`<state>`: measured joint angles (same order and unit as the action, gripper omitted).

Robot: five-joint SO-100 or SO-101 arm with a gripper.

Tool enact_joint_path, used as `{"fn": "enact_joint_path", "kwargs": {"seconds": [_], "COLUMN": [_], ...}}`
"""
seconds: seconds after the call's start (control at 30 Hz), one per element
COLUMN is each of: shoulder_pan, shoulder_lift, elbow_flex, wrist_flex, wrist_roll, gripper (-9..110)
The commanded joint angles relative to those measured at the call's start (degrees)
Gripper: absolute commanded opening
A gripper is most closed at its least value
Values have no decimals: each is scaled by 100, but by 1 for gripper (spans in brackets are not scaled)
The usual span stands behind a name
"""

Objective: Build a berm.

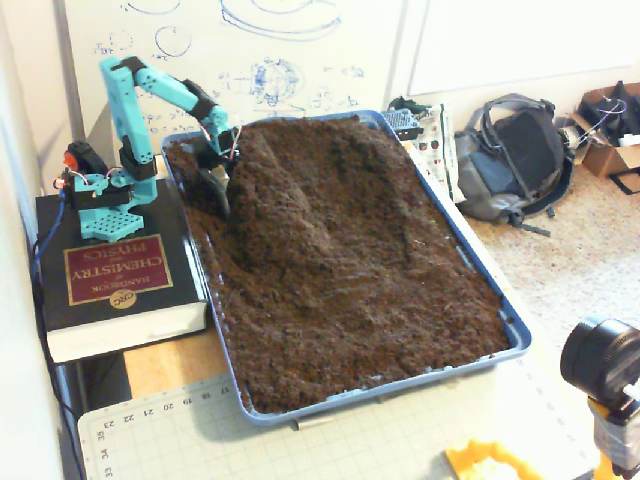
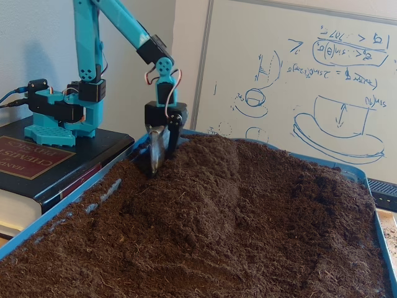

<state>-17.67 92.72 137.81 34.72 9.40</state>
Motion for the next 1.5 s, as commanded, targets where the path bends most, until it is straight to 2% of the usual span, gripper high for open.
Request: {"fn": "enact_joint_path", "kwargs": {"seconds": [0.0, 0.17, 0.6, 0.83, 1.23, 1.47], "shoulder_pan": [53, 53, 255, 202, 167, -325], "shoulder_lift": [-193, -343, -272, 475, 2197, 3217], "elbow_flex": [-1081, -1661, -1784, -1617, -501, 1195], "wrist_flex": [-272, -255, -325, -246, 308, 650], "wrist_roll": [9, 9, -70, -26, -88, -88], "gripper": [0, 0, 0, 0, 0, 0]}}
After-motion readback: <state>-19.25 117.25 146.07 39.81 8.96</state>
